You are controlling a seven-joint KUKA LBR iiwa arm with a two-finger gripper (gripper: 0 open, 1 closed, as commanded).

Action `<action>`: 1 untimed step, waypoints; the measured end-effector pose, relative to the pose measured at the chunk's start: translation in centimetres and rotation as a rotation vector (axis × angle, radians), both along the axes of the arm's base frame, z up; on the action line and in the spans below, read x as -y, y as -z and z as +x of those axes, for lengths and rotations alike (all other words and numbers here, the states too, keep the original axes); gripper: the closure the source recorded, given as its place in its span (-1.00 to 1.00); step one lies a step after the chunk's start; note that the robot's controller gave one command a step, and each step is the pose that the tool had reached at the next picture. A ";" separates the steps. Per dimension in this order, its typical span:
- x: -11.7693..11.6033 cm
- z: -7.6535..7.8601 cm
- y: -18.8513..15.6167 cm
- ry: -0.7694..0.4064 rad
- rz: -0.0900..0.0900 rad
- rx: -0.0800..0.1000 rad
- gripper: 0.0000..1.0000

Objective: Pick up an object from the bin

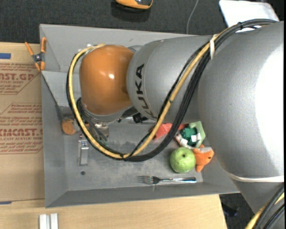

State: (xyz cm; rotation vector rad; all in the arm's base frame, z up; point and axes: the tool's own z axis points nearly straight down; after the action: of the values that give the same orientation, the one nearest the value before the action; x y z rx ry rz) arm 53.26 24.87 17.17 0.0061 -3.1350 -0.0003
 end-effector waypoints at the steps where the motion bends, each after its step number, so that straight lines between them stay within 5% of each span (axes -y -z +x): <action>1: 0.1 0.2 -0.5 0.002 0.002 0.007 -1.00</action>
Offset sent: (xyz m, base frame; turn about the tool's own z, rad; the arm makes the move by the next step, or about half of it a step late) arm 0.0507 -0.0333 0.0341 -0.1007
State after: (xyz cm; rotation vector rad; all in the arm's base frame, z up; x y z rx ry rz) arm 53.49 24.74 17.65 0.0025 -3.1424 -0.0030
